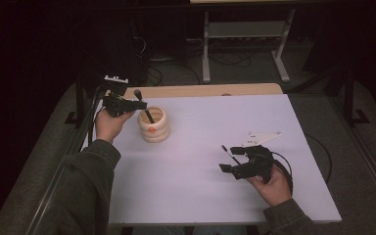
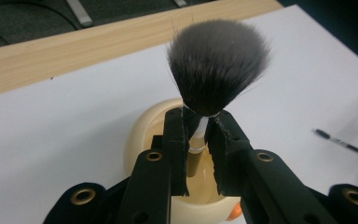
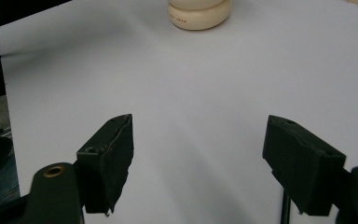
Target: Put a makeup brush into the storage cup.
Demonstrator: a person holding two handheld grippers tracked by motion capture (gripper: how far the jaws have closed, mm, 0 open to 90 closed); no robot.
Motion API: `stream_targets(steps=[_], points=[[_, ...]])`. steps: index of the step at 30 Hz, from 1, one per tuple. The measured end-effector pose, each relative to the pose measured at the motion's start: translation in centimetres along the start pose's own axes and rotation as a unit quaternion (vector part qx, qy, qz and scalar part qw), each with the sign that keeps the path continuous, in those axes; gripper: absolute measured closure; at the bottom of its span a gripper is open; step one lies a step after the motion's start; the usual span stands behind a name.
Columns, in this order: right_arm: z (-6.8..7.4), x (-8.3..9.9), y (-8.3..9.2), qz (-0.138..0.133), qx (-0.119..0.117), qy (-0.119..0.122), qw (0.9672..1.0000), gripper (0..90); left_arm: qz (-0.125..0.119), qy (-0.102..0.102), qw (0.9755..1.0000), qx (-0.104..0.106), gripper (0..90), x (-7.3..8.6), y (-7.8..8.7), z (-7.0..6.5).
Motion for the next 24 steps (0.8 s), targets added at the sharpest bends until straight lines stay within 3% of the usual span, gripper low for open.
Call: stream_targets(steps=[2, 7, 11, 12, 18, 24], points=[[0.1, 0.0, 0.0, 0.001, 0.001, -0.001, 1.0, 23.5, 0.007, -0.004, 1.0, 0.001, 76.6, 0.4, -0.1, 0.2], [0.2, 0.0, -0.1, 0.003, 0.0, 0.001, 1.0, 23.6, 0.009, 0.011, 0.9998, 0.014, 76.2, 1.5, -0.6, 0.2], [0.4, 0.0, -0.3, 0.005, -0.002, 0.005, 1.0, 24.6, 0.023, 0.002, 0.9997, 0.004, 76.3, 2.3, -0.6, 0.4], [0.5, 0.0, -0.3, 0.007, -0.002, 0.006, 1.0, 24.5, 0.017, 0.012, 0.9998, 0.005, 76.3, 2.4, -0.7, 0.3], [0.6, -0.1, -0.3, 0.006, 0.0, 0.006, 1.0, 24.5, 0.023, 0.002, 0.9997, 0.0, 75.2, 2.5, -0.3, 0.6], [0.5, 0.0, -0.3, 0.004, 0.002, 0.006, 1.0, 24.5, 0.01, 0.012, 0.9997, -0.019, 58.1, 3.1, 0.5, 0.9]])
Point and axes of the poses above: each handheld gripper's, and its own axes: y roughly backward along the jaws, x roughly out of its underside, z roughly to its left, the point moved 4 cm from there along -y, roughly forward along the jaws, and after that the axes turned 7 degrees about -z, right-handed, at the moved point
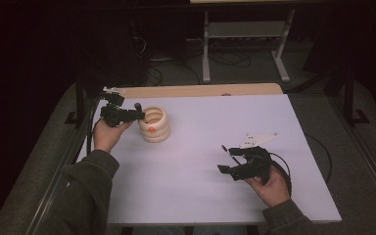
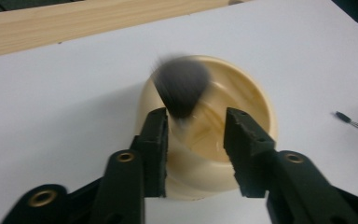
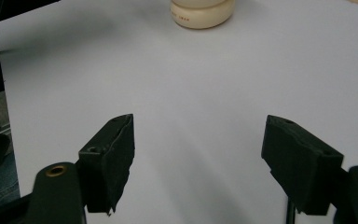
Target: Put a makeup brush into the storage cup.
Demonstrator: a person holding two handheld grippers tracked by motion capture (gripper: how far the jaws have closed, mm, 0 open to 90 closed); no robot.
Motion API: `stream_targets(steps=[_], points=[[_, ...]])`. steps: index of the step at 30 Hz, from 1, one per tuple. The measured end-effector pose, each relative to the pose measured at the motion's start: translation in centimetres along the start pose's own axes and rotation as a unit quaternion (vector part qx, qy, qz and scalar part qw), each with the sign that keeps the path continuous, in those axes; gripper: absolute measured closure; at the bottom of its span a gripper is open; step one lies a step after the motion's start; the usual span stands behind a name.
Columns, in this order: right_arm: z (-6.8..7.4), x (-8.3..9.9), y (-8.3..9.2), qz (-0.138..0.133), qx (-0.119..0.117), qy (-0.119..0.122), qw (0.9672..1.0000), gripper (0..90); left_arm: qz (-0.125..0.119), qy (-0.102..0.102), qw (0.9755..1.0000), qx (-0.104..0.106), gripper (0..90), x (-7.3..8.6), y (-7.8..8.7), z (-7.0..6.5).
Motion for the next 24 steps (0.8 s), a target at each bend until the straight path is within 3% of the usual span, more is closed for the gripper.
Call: stream_targets(steps=[7, 13, 24], points=[[-0.2, 0.0, 0.2, -0.002, 0.005, -0.006, 1.0, 24.5, -0.022, -0.006, 0.9997, 0.004, 53.8, 1.1, 1.4, 0.1], [-0.4, 0.1, 0.3, 0.001, 0.009, -0.001, 1.0, 24.4, -0.025, -0.018, 0.9995, 0.01, 52.1, 2.1, 2.3, -0.1], [-0.7, 0.2, 1.0, 0.004, 0.018, -0.01, 0.9998, 24.2, -0.043, -0.024, 0.9987, 0.015, 46.1, 4.0, 4.1, -1.0]])
Point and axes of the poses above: each handheld gripper's, and its own axes: y roughly backward along the jaws, x roughly out of its underside, z roughly to its left, the point moved 4 cm from there along -y, roughly forward along the jaws, and after that the axes turned 7 degrees about -z, right-handed, at the moved point
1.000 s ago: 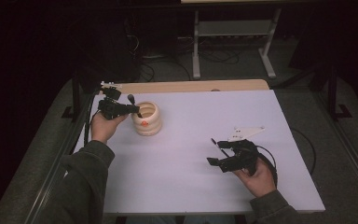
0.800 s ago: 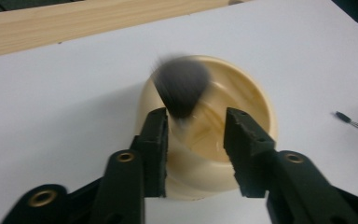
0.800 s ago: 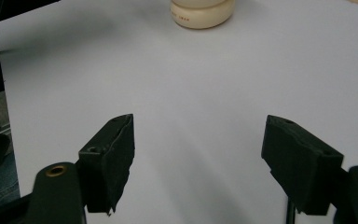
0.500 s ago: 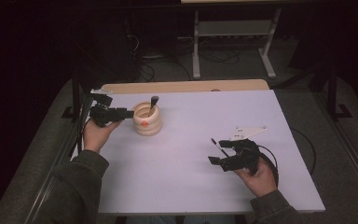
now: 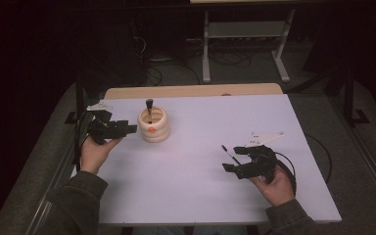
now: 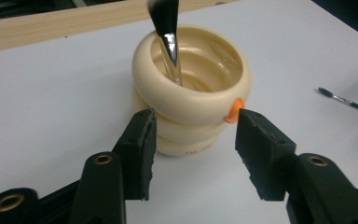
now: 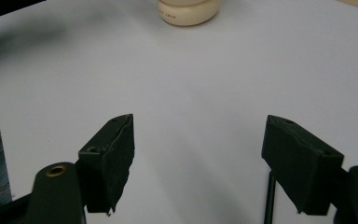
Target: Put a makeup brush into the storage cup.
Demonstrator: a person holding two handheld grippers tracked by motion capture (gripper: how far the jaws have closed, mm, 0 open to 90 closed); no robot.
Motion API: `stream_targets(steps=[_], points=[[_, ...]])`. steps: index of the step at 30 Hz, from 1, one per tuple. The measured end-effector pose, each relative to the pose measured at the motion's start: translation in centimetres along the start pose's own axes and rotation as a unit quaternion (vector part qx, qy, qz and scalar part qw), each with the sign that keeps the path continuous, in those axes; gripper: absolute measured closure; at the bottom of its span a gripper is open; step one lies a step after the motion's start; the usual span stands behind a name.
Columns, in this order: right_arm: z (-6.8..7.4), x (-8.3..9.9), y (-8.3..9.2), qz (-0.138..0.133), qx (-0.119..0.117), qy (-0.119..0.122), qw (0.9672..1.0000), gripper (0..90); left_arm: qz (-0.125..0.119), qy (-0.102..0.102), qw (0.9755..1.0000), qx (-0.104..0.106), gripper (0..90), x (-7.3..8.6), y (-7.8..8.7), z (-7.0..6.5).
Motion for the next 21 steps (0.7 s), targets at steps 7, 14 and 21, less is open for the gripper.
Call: stream_targets(steps=[7, 14, 21], points=[[-0.7, 0.2, 0.4, 0.006, 0.009, 0.0, 0.9999, 23.7, -0.001, -0.011, 0.9999, 0.009, 43.2, 1.2, 0.9, -0.8], [-1.1, 0.3, 0.9, 0.006, 0.015, -0.006, 0.9998, 23.2, -0.011, -0.02, 0.9996, 0.018, 40.4, 2.0, 1.2, -2.1], [-1.6, 0.4, 1.2, 0.006, 0.021, -0.011, 0.9997, 23.2, -0.02, -0.018, 0.999, 0.036, 38.1, 2.7, 1.4, -3.3]])
Point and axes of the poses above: each handheld gripper's, and its own axes: y roughly backward along the jaws, x roughly out of its underside, z roughly to its left, the point moved 4 cm from there along -y, roughly forward along the jaws, and after that the axes turned 7 degrees about -z, right-handed, at the moved point
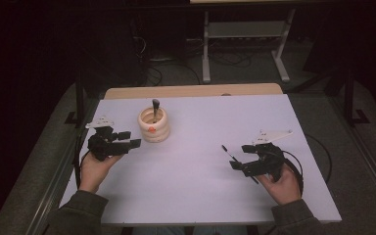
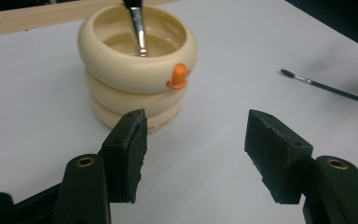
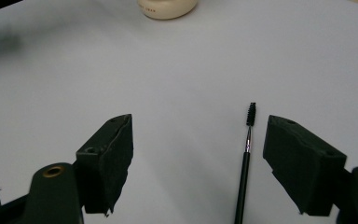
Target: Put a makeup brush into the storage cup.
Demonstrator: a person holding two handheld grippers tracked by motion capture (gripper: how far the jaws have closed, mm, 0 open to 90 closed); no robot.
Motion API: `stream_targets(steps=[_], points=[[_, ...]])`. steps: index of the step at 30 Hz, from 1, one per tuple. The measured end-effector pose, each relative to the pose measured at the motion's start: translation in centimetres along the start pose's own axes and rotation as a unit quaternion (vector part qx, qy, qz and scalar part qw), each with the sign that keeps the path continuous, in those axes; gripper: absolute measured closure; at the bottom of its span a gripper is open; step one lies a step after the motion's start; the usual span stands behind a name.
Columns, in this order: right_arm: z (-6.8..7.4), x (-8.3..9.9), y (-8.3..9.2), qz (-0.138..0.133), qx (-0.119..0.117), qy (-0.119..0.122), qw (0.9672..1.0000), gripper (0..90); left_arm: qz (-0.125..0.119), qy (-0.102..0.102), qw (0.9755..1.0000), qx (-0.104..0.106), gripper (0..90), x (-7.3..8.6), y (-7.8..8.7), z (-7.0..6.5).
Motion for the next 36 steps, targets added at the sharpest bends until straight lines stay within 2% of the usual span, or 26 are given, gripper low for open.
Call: stream_targets(steps=[5, 7, 8, 13, 17, 19, 25, 27, 29, 30, 36], points=[[-0.1, 0.0, 0.0, -0.001, 0.001, -0.002, 1.0, 23.5, -0.007, 0.001, 0.9999, 0.009, 38.0, 0.6, 0.0, -0.6], [-0.2, 0.0, 0.0, 0.001, 0.001, 0.001, 1.0, 23.5, -0.003, -0.008, 0.9999, 0.007, 37.8, 0.8, 0.0, -0.8], [-0.2, 0.0, 0.0, 0.001, 0.001, 0.001, 1.0, 23.4, -0.006, -0.002, 0.9999, 0.008, 37.6, 0.9, 0.0, -0.9], [-0.2, 0.0, 0.2, 0.0, 0.005, -0.004, 1.0, 23.4, -0.007, -0.01, 0.9998, 0.012, 36.7, 1.4, 0.1, -1.5], [-0.4, 0.1, 0.4, -0.002, 0.008, -0.003, 1.0, 23.4, -0.008, -0.01, 0.9998, 0.015, 36.4, 1.8, 0.1, -2.0], [-0.4, 0.1, 0.5, -0.001, 0.009, -0.009, 0.9999, 23.4, -0.006, -0.013, 0.9998, 0.015, 35.8, 1.9, 0.2, -2.1], [-0.7, 0.3, 0.6, 0.001, 0.016, -0.011, 0.9998, 23.4, -0.011, -0.005, 0.9996, 0.024, 35.3, 2.2, 0.5, -2.4], [-0.9, 0.4, 0.6, 0.003, 0.018, -0.01, 0.9998, 23.4, -0.012, -0.01, 0.9996, 0.024, 35.2, 2.3, 0.6, -2.4], [-0.8, 0.5, 0.6, 0.008, 0.019, -0.02, 0.9996, 23.4, -0.012, -0.009, 0.9996, 0.024, 35.3, 2.4, 0.6, -2.6], [-1.0, 0.6, 0.6, 0.005, 0.018, -0.01, 0.9998, 23.3, -0.009, -0.013, 0.9996, 0.022, 35.2, 2.4, 0.7, -2.6], [-1.0, 0.6, 0.9, 0.003, 0.021, -0.012, 0.9997, 23.1, -0.008, -0.016, 0.9995, 0.025, 34.8, 2.6, 0.7, -2.9]])
Point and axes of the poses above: each handheld gripper's, and its own axes: y roughly backward along the jaws, x roughly out of its underside, z roughly to its left, the point moved 4 cm from there along -y, roughly forward along the jaws, and after that the axes turned 7 degrees about -z, right-handed, at the moved point
